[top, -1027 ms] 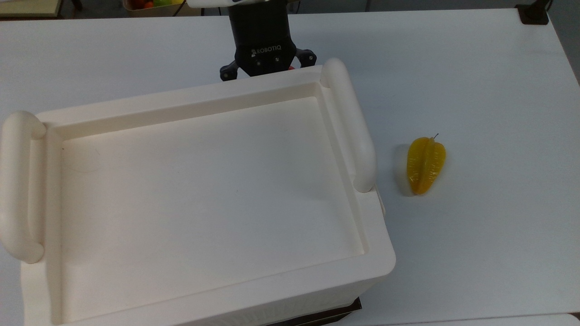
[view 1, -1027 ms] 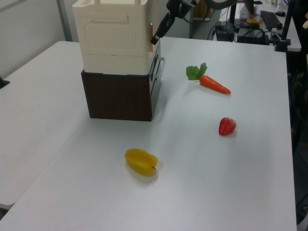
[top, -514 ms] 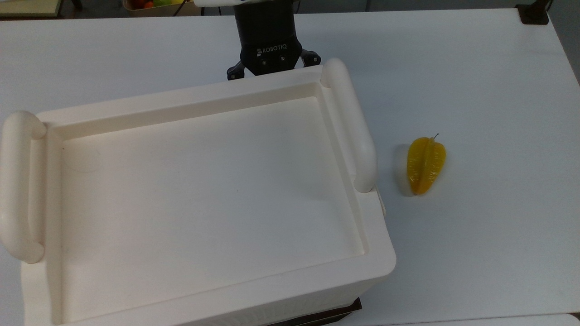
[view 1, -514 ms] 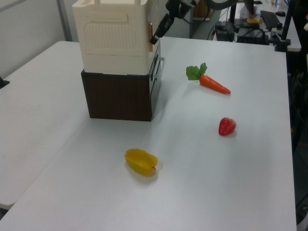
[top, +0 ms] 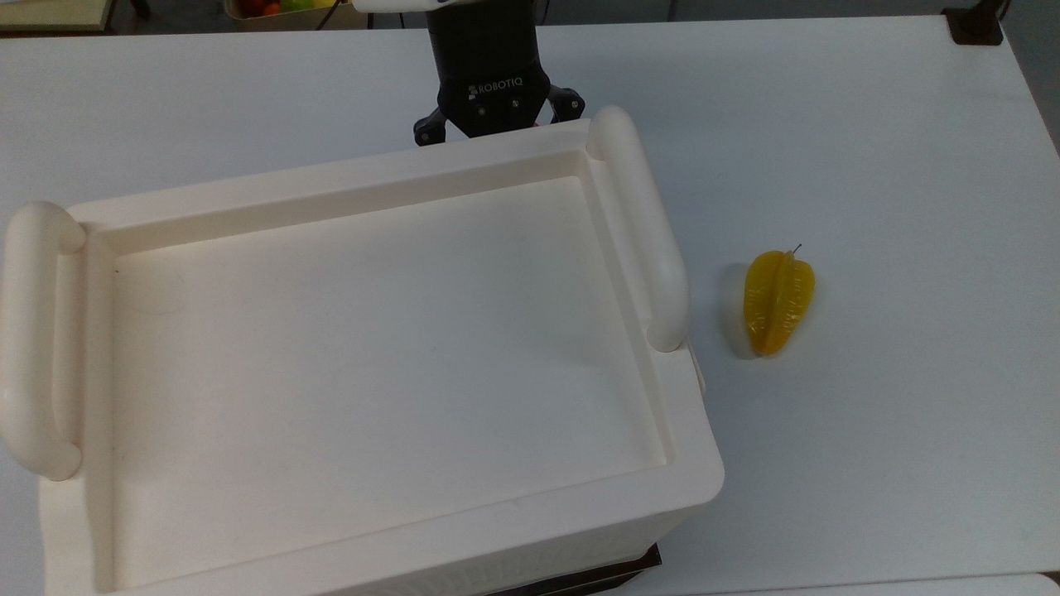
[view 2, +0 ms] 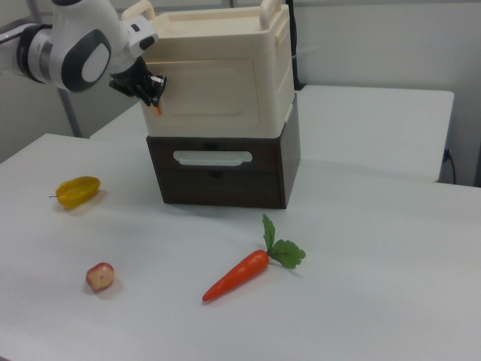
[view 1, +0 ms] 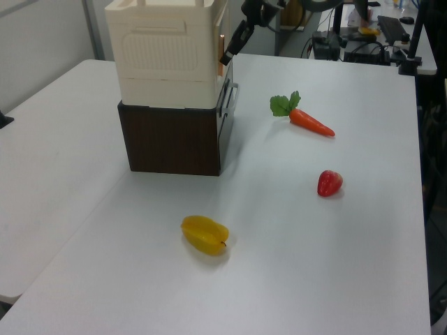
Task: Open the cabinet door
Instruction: 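Pull the door outward and down, swinging it open on its hinge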
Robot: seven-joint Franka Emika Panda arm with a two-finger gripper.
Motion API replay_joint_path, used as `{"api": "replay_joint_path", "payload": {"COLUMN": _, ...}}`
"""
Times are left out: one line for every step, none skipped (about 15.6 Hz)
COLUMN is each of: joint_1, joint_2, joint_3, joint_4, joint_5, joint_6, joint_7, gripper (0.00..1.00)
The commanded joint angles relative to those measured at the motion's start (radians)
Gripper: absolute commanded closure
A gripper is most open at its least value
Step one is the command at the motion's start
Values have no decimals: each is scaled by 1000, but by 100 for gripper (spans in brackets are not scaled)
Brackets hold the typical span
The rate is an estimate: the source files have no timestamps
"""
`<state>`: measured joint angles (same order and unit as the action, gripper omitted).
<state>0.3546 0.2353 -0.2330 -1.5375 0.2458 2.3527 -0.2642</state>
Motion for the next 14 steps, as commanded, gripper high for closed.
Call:
{"api": "replay_joint_path", "payload": {"joint_1": 1, "joint_2": -66, "joint_3": -14, "joint_4": -23, "joint_5": 15, "joint_6": -180, "joint_7": 10, "gripper": 100}}
{"api": "replay_joint_path", "payload": {"joint_1": 0, "joint_2": -85, "joint_3": -18, "joint_4": -21, "joint_5": 13, "joint_6": -223, "joint_7": 10, "gripper": 100}}
{"api": "replay_joint_path", "payload": {"joint_1": -11, "joint_2": -106, "joint_3": -19, "joint_4": -23, "joint_5": 13, "joint_6": -262, "joint_7": 10, "gripper": 100}}
{"api": "replay_joint_path", "payload": {"joint_1": -29, "joint_2": -125, "joint_3": -20, "joint_4": -23, "joint_5": 7, "joint_6": -314, "joint_7": 8, "gripper": 100}}
{"api": "replay_joint_path", "payload": {"joint_1": -48, "joint_2": -138, "joint_3": -20, "joint_4": -21, "joint_5": -2, "joint_6": -379, "joint_7": 8, "gripper": 100}}
{"api": "replay_joint_path", "payload": {"joint_1": -71, "joint_2": -152, "joint_3": -20, "joint_4": -21, "joint_5": -3, "joint_6": -435, "joint_7": 8, "gripper": 100}}
{"api": "replay_joint_path", "payload": {"joint_1": -91, "joint_2": -165, "joint_3": -22, "joint_4": -21, "joint_5": -11, "joint_6": -476, "joint_7": 8, "gripper": 100}}
{"api": "replay_joint_path", "payload": {"joint_1": -110, "joint_2": -180, "joint_3": -22, "joint_4": -21, "joint_5": -31, "joint_6": -521, "joint_7": 8, "gripper": 100}}
{"api": "replay_joint_path", "payload": {"joint_1": -130, "joint_2": -189, "joint_3": -25, "joint_4": -20, "joint_5": -58, "joint_6": -574, "joint_7": 10, "gripper": 97}}
{"api": "replay_joint_path", "payload": {"joint_1": -149, "joint_2": -194, "joint_3": -25, "joint_4": -18, "joint_5": -89, "joint_6": -630, "joint_7": 13, "gripper": 94}}
{"api": "replay_joint_path", "payload": {"joint_1": -164, "joint_2": -204, "joint_3": -25, "joint_4": -18, "joint_5": -120, "joint_6": -670, "joint_7": 31, "gripper": 84}}
{"api": "replay_joint_path", "payload": {"joint_1": -178, "joint_2": -209, "joint_3": -25, "joint_4": -16, "joint_5": -153, "joint_6": -690, "joint_7": 64, "gripper": 72}}
{"api": "replay_joint_path", "payload": {"joint_1": -190, "joint_2": -209, "joint_3": -25, "joint_4": -16, "joint_5": -186, "joint_6": -702, "joint_7": 106, "gripper": 63}}
{"api": "replay_joint_path", "payload": {"joint_1": -198, "joint_2": -209, "joint_3": -25, "joint_4": -15, "joint_5": -215, "joint_6": -713, "joint_7": 138, "gripper": 54}}
